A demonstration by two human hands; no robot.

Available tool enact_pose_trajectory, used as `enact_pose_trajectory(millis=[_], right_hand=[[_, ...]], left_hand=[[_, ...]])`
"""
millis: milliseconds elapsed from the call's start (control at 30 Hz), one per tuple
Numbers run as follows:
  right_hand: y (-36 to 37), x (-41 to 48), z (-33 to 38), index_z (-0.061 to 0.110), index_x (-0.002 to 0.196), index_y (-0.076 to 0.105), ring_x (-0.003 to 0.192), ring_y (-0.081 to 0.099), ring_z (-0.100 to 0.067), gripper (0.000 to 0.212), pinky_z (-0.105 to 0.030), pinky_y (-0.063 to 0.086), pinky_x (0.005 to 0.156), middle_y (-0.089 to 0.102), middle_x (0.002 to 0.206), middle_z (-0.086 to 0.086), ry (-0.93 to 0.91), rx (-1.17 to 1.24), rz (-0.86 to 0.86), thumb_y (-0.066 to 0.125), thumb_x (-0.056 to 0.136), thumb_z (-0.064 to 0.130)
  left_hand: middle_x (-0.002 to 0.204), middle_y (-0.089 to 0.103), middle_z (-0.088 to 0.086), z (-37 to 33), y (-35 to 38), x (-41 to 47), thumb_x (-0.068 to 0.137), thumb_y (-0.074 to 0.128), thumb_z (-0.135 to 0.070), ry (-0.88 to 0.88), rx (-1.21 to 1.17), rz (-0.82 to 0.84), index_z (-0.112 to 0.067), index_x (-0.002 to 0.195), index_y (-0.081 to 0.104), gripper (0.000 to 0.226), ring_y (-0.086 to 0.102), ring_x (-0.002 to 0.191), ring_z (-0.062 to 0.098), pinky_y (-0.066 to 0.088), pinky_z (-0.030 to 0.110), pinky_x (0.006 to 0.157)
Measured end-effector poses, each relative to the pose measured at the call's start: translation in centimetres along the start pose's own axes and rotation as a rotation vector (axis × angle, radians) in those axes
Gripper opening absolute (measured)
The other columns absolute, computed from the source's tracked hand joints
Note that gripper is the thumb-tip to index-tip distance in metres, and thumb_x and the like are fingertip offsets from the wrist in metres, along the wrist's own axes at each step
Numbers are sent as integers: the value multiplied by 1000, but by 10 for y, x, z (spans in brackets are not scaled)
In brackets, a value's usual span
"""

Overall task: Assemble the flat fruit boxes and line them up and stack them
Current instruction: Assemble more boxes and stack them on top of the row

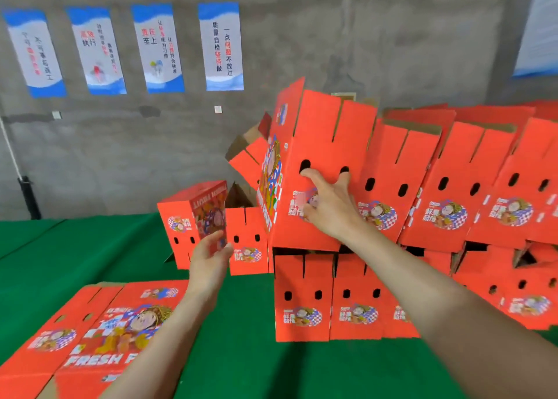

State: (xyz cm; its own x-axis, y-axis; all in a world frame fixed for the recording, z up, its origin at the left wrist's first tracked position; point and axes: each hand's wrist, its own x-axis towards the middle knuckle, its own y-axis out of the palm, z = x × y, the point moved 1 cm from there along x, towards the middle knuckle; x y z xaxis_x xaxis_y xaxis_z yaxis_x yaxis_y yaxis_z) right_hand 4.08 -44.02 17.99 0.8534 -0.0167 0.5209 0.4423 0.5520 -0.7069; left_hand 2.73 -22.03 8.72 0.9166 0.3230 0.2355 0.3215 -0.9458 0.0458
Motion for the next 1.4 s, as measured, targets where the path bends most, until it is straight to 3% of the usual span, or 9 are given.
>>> enact_pose_trajectory(millis=[300,400,500,733,867,1000,1167,1267,1400], right_hand=[[53,39,-16,49,134,30,71,47,-31,70,-37,46,74,9,141,-23,181,-177,-46,51,88,1],[67,39,-19,48,138,25,90,54,-35,68,-36,43,73,13,142,-26,162,-264,-52,55,91,9],[73,30,-24,49,141,23,122,41,-39,67,-42,44,90,10,146,-25,144,-296,-99,58,90,22],[69,18,6,29,138,48,135,31,-44,72,-57,26,108,31,149,-22,-186,-381,-425,71,72,13],[81,44,26,23,148,29,144,-17,-39,65,-56,-24,105,-8,159,-17,-377,-779,-97,53,88,21],[89,47,22,11,141,41,141,-24,-40,49,-65,-16,106,-9,158,-20,-242,-1010,38,45,93,20],[99,40,33,14,138,44,143,-15,-44,60,-67,-9,106,-1,157,-24,-181,-1126,46,66,83,14],[100,42,43,15,131,53,143,-12,-45,44,-69,-10,106,6,156,-26,-153,-1091,62,54,88,21],[100,40,52,11,140,45,144,-8,-43,55,-66,-6,110,15,155,-26,-126,-1074,6,47,86,20]], left_hand=[[146,41,3,19,38,58,95,56,-20,95,316,346,-19,144,38,52,45,129,19,41,36,103],[152,33,-1,15,67,69,96,54,-24,172,322,495,-20,150,25,61,35,138,18,32,39,113],[154,30,-2,18,85,75,96,54,-15,270,313,586,-19,152,19,66,29,141,15,27,39,116],[149,38,-3,38,88,85,95,54,-7,348,271,508,-18,148,32,58,37,136,11,33,39,112],[146,43,0,37,84,85,98,47,-7,324,324,555,-18,145,38,49,39,136,14,31,31,113],[145,43,-1,61,35,92,101,44,-18,204,453,527,-21,145,38,45,40,134,17,29,22,106],[129,60,10,109,-62,94,98,48,-17,39,704,297,-10,136,51,38,55,120,23,38,25,96],[132,57,14,141,-130,88,97,51,-19,-103,856,223,-6,132,54,38,54,121,27,39,29,96],[122,63,19,177,-213,75,94,55,-23,-284,1098,233,-3,123,59,36,59,115,30,44,33,90]])
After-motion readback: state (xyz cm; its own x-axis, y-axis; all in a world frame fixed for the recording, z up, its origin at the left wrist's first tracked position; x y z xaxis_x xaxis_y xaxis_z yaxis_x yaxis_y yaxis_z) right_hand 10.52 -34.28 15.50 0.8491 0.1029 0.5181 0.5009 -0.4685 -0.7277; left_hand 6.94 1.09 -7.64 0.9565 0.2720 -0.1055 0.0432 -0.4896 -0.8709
